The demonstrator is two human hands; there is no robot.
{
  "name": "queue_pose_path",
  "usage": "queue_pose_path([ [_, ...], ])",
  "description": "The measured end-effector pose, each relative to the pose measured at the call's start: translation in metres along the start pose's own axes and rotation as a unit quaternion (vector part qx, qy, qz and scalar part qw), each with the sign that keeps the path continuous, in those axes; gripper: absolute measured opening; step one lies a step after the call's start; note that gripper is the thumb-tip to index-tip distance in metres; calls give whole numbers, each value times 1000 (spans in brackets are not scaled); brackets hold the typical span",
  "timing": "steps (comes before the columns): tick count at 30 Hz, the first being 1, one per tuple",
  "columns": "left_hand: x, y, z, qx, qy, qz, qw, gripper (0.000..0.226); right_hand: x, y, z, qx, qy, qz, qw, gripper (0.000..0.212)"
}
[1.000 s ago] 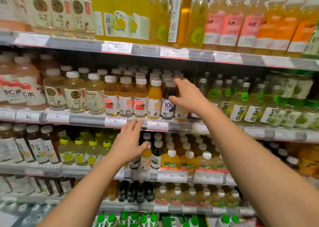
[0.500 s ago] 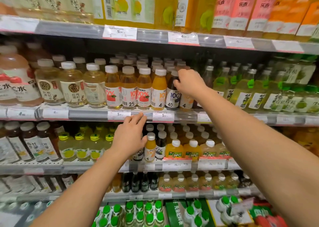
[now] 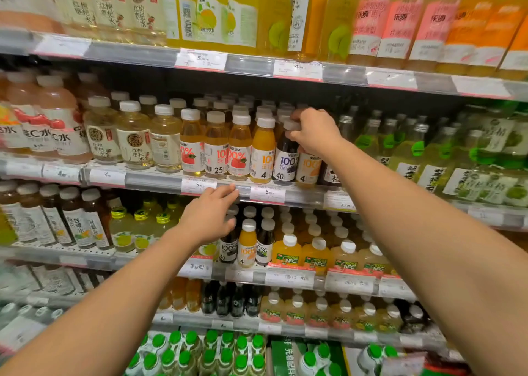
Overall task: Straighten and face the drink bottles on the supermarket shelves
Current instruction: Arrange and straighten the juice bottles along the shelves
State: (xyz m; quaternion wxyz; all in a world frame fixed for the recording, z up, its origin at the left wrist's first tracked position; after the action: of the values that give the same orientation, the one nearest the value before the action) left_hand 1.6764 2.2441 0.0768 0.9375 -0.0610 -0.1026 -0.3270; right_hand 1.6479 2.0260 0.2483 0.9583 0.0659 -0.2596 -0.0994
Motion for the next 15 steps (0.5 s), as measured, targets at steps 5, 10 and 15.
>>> queue_pose_path([
  [5,0,-1,-1,-16,27,19,999,76,0,1,3,33,-9,8,999,44],
  [10,0,0,-3,-32,30,36,998,77,-5,-1,10,34,-3,23,999,47],
  [15,-1,0,-2,-41,44,28,998,76,-38,10,25,23,-13,71,997,45],
])
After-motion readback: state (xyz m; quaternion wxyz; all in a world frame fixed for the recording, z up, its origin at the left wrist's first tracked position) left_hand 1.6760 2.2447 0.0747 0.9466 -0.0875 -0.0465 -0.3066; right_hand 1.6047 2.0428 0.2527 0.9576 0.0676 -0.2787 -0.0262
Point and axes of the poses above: each hand's wrist, its own x-axis towards the middle knuckle, its own z-axis out of the back of the hand, y = z × x, the point moved 8 cm from there along x, towards the middle knuckle, and after that the axes turned 5 degrees about z, right-handed, at the moved point
